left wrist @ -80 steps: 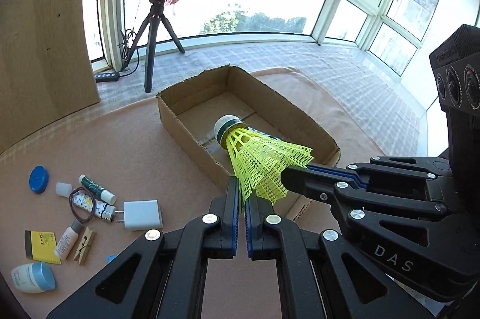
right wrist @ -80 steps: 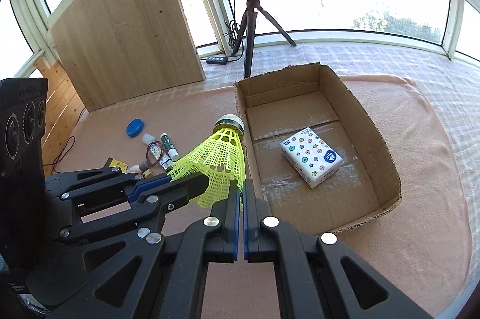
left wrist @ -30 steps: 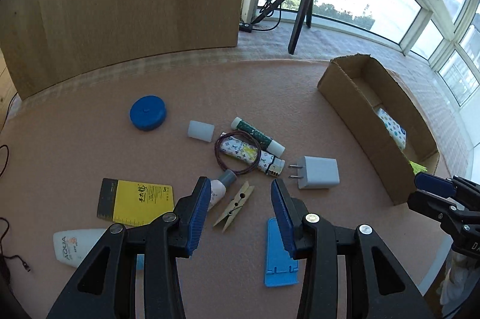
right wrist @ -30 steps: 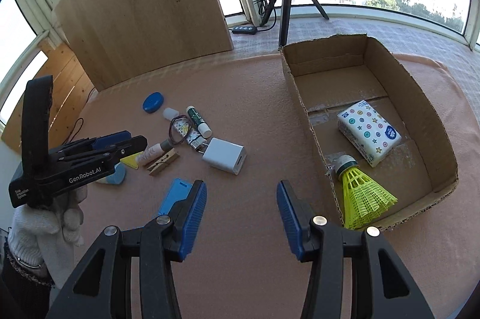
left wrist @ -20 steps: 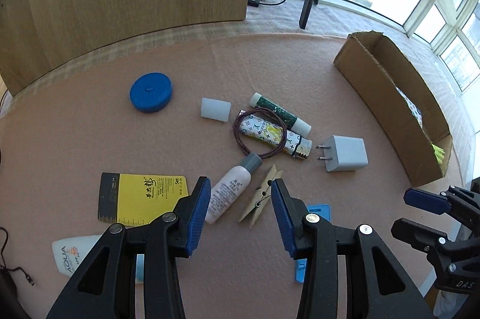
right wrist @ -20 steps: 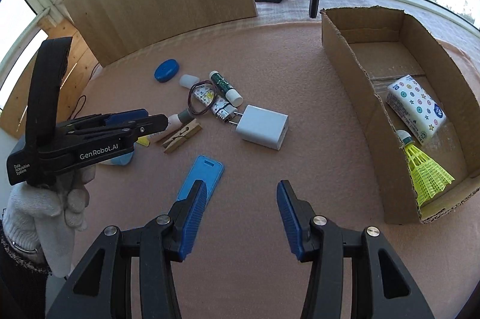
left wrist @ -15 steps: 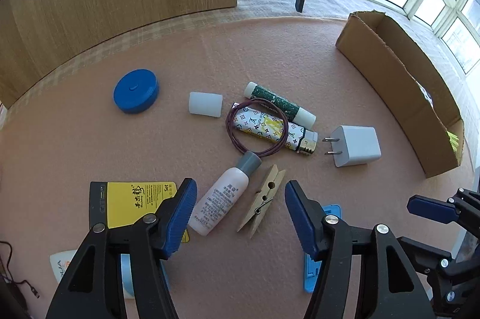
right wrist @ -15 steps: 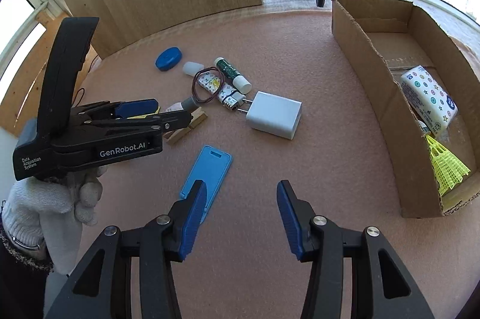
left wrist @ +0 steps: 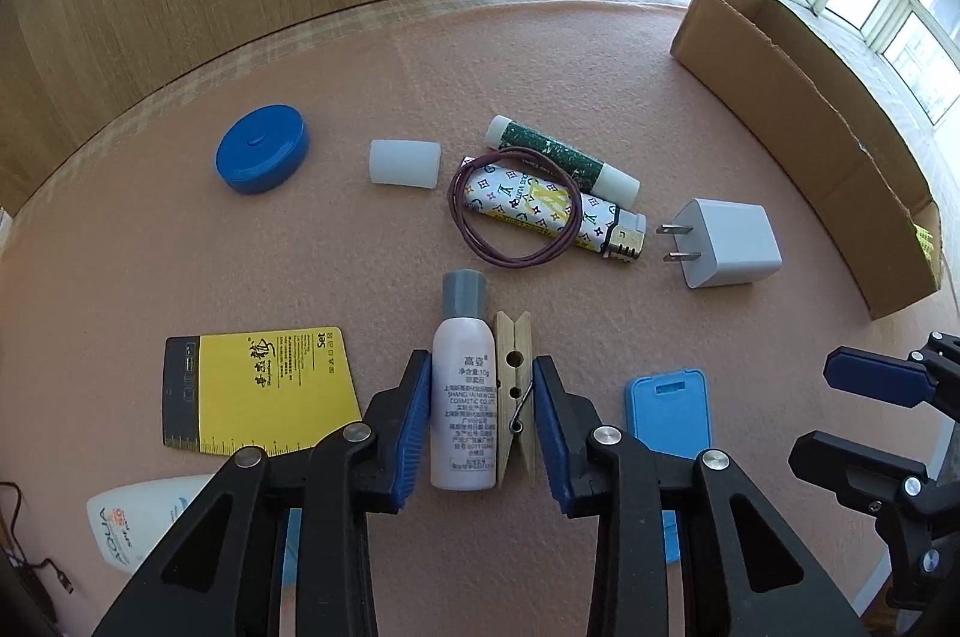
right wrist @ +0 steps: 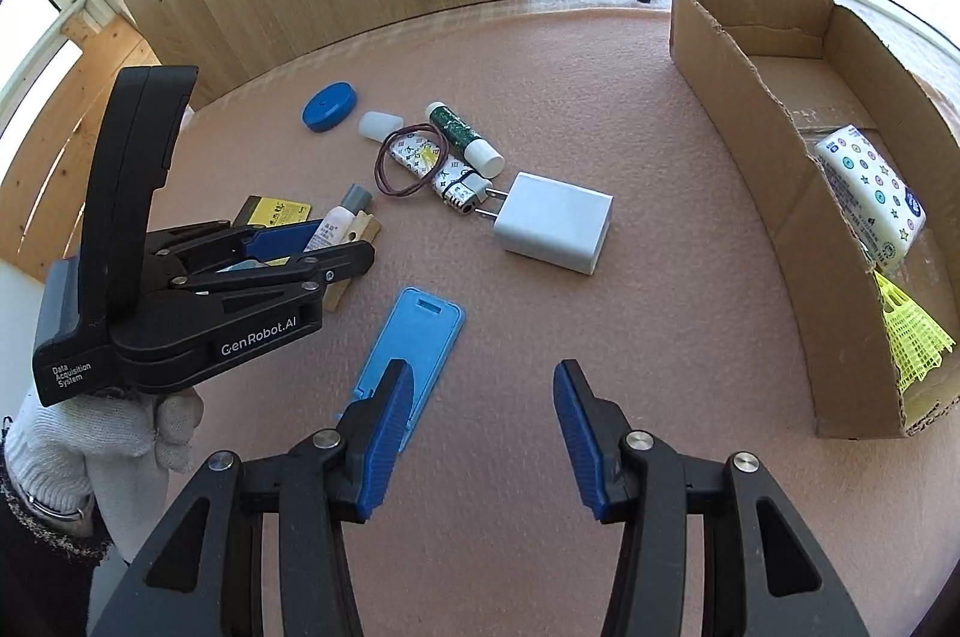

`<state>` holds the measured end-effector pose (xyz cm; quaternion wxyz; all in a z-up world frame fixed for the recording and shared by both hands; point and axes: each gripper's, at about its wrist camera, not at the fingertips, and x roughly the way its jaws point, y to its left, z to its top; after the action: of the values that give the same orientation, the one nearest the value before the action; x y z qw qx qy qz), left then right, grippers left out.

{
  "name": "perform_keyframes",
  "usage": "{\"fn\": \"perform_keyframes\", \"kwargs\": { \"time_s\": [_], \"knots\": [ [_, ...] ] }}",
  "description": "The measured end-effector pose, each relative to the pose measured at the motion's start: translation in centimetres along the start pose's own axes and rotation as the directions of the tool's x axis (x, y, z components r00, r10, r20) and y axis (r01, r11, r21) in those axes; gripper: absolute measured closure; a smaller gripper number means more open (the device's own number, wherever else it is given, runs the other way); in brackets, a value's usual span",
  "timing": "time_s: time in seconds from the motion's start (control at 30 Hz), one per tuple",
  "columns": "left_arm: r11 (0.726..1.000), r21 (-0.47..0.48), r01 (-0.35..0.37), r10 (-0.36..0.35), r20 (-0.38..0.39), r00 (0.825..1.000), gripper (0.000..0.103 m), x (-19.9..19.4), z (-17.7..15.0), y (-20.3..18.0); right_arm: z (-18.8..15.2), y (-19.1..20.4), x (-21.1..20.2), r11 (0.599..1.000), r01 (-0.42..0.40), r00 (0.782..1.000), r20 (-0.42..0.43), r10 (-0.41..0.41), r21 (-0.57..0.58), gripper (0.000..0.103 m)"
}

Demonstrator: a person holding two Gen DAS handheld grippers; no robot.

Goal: Organize objects
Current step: 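Grasp the wooden clothespin with the left tool while the right tool grasps the blue phone stand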

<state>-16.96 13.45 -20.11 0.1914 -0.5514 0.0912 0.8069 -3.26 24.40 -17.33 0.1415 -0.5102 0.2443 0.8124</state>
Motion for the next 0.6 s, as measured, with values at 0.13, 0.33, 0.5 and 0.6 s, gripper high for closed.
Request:
{"fn": "perform_keyframes", "kwargs": {
  "time_s": [0.13, 0.33, 0.5, 0.6],
  "knots": [
    [0.999, -0.041, 0.011, -0.011, 0.018, 1.000, 0.068, -0.9, -2.5, 0.5, 0.0, 0.9, 0.7, 1.000, 0.004, 1.000, -0.013, -0.004, -0.031, 0.058],
    [0.996, -0.085, 0.017, -0.014, 0.026, 1.000, 0.068, -3.4, -7.8, 0.3, -0.3, 2.3, 2.1, 0.996, 0.014, 0.999, -0.036, -0.017, -0.085, 0.058],
    [0.990, -0.135, 0.045, -0.042, 0.022, 0.999, 0.063, -4.8, -10.5, 0.6, -0.1, 3.6, 3.3, 0.992, 0.037, 0.998, -0.046, -0.043, -0.120, 0.058],
    [0.982, -0.184, 0.035, -0.025, 0.053, 0.998, 0.048, -6.3, -11.6, 1.3, 0.1, 4.3, 3.9, 0.986, 0.065, 0.997, -0.040, -0.072, -0.154, 0.058]
  ]
}}
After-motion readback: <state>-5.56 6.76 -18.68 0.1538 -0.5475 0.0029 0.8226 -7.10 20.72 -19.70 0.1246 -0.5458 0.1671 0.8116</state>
